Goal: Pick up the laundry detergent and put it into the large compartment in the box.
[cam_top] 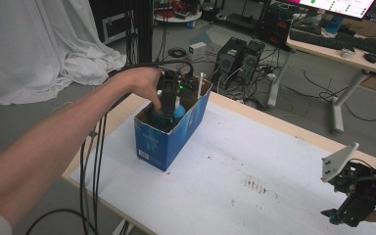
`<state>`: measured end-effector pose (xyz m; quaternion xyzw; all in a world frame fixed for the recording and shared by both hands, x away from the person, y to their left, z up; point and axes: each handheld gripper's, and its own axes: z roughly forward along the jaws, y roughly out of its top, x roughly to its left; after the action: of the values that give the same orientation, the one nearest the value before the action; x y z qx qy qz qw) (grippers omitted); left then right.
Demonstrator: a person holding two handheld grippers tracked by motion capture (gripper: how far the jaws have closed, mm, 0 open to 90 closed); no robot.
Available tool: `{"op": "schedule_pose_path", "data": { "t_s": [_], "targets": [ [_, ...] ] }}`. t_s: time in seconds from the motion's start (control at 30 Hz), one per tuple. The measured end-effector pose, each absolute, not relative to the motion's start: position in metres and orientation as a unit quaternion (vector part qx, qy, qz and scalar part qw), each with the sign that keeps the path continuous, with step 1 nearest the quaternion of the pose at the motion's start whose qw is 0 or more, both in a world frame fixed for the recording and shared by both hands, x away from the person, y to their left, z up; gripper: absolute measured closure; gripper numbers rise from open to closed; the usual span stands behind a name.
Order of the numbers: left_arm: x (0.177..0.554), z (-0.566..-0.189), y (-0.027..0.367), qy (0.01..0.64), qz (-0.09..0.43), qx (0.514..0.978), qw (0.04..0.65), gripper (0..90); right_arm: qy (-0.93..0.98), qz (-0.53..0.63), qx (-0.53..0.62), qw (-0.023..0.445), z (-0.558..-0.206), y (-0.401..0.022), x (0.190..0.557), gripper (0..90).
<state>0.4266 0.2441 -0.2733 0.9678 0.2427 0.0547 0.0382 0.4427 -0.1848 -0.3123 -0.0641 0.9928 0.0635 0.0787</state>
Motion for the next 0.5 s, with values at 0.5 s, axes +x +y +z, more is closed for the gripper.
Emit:
{"op": "schedule_pose_path", "data": {
  "t_s": [0.5],
  "targets": [
    [0.4275, -0.2737, 0.2447, 0.242, 0.052, 0.968, 0.037, 37.8, 0.993, 0.064, -0.064, 0.078, -0.3116, -0.1836, 0.4419, 12.3]
  ]
}}
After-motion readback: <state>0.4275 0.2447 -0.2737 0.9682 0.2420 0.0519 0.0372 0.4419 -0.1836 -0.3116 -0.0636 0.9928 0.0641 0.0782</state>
